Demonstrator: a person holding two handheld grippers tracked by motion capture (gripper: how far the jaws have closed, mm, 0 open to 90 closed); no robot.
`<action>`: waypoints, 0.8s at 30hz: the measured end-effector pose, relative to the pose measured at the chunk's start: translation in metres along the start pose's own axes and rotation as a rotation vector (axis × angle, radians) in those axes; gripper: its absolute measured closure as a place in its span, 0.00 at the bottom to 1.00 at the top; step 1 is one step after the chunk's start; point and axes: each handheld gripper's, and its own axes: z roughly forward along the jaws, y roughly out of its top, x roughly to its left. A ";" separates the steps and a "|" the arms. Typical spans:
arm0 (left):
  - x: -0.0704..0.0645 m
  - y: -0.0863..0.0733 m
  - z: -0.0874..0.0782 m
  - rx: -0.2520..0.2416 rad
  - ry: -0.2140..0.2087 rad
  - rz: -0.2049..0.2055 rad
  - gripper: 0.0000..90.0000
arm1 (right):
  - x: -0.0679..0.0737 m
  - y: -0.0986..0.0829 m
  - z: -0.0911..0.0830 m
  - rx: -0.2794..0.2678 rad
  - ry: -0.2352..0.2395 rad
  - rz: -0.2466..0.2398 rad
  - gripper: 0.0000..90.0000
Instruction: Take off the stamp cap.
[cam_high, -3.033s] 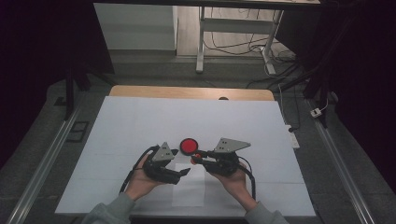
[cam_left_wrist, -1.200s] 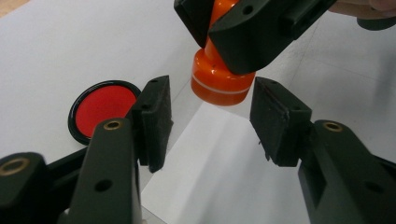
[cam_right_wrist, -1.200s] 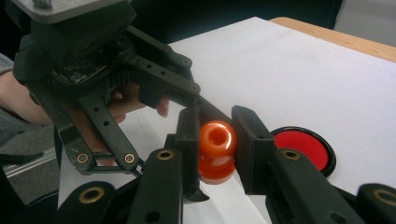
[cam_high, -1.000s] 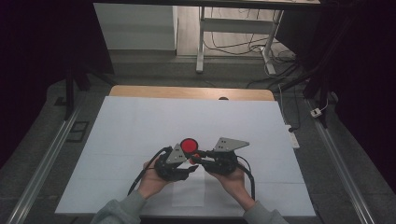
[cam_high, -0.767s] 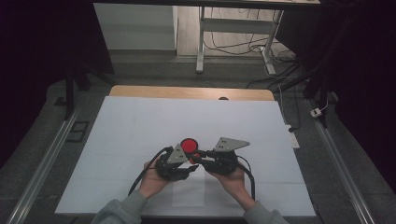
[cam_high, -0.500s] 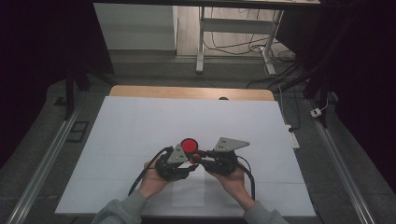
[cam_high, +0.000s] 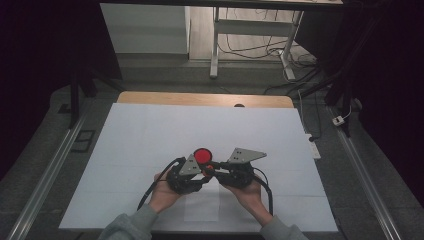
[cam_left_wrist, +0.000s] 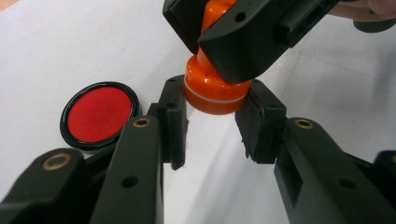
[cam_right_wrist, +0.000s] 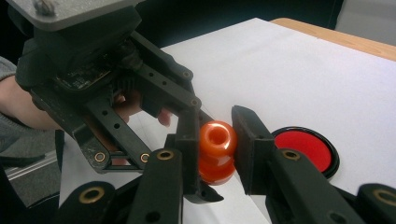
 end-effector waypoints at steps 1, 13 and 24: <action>0.000 0.000 0.000 0.001 0.000 0.000 0.71 | 0.000 0.000 0.000 0.000 0.000 0.001 0.80; 0.000 -0.001 -0.001 0.002 0.001 0.011 0.73 | 0.002 -0.001 0.000 -0.011 -0.011 -0.018 0.80; -0.003 -0.003 0.001 0.002 0.019 0.035 0.73 | 0.003 -0.002 0.001 0.004 -0.008 -0.038 0.81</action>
